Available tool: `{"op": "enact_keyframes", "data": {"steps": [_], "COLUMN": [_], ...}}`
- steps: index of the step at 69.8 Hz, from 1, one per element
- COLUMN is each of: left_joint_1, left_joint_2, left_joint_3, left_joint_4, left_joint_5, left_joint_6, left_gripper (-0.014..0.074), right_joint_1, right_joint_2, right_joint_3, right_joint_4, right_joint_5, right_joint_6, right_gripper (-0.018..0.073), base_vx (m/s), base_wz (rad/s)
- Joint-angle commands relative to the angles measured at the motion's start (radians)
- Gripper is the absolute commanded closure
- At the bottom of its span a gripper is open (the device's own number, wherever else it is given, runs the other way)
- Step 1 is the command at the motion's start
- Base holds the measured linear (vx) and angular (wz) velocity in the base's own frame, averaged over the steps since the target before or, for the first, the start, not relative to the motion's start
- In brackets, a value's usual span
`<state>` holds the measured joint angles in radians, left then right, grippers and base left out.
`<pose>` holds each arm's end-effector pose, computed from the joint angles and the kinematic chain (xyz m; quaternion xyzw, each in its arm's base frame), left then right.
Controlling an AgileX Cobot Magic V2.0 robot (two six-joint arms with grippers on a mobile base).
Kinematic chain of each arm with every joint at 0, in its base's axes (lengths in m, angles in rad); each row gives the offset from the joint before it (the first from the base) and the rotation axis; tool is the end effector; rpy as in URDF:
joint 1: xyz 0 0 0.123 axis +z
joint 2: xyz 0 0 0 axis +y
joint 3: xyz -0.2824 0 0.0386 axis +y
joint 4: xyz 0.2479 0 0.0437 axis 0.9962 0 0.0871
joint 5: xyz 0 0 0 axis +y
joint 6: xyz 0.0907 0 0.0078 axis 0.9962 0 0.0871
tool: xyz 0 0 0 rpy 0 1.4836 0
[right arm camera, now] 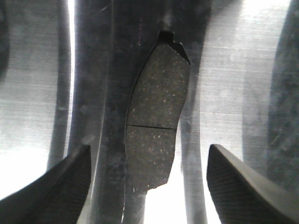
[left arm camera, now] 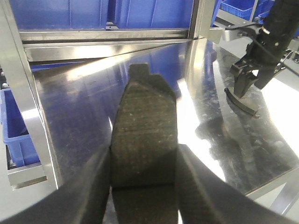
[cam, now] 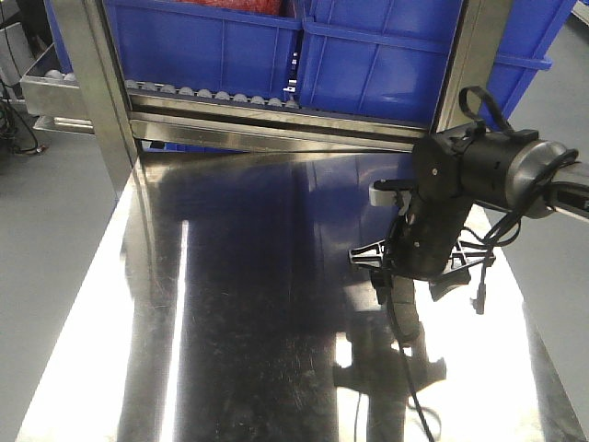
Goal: Move and align brake pads A on conveyor
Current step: 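Lower the right gripper, grasp the pad and lift it, then hold both pads raised and turn the base away from the table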
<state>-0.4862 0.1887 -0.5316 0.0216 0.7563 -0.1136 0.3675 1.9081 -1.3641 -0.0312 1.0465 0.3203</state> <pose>0.0314 -0.0151 0.3091 0.1525 0.7981 -0.1621 0.5600 0.3468 0.1309 0.1950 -0.0309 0.9989 -0.0016 0.0364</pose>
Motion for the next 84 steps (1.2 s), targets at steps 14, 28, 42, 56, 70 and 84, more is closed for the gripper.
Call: {"op": "enact_keyframes", "data": {"steps": [14, 28, 42, 56, 70, 84], "left_joint_1": [-0.006, -0.006, -0.006, -0.006, -0.006, -0.006], "left_joint_2": [0.013, 0.013, 0.013, 0.013, 0.013, 0.013], "left_joint_3": [-0.022, -0.022, -0.022, -0.022, -0.022, -0.022], "left_joint_4": [-0.005, -0.005, -0.005, -0.005, -0.005, -0.005], "left_joint_5": [-0.090, -0.087, -0.087, -0.087, -0.087, -0.087], "left_joint_6": [0.000, 0.000, 0.000, 0.000, 0.000, 0.000], "left_gripper": [0.0603, 0.0603, 0.0603, 0.0603, 0.0603, 0.0603], "right_joint_1": [-0.005, -0.005, -0.005, -0.007, -0.111, -0.240], "right_joint_2": [0.030, 0.061, 0.061, 0.034, -0.073, -0.243], "right_joint_3": [-0.027, -0.027, -0.027, -0.026, 0.017, 0.121], "right_joint_4": [-0.011, -0.011, -0.014, -0.063, 0.047, 0.075], "right_joint_5": [-0.037, -0.082, -0.118, -0.138, -0.147, -0.155], "right_joint_6": [0.003, -0.018, -0.018, -0.019, -0.109, -0.298], "right_gripper": [0.0052, 0.0109, 0.0398, 0.0571, 0.0563, 0.0561], "base_vx": [0.00, 0.00, 0.00, 0.00, 0.00, 0.00], "base_wz": [0.00, 0.00, 0.00, 0.00, 0.00, 0.00]}}
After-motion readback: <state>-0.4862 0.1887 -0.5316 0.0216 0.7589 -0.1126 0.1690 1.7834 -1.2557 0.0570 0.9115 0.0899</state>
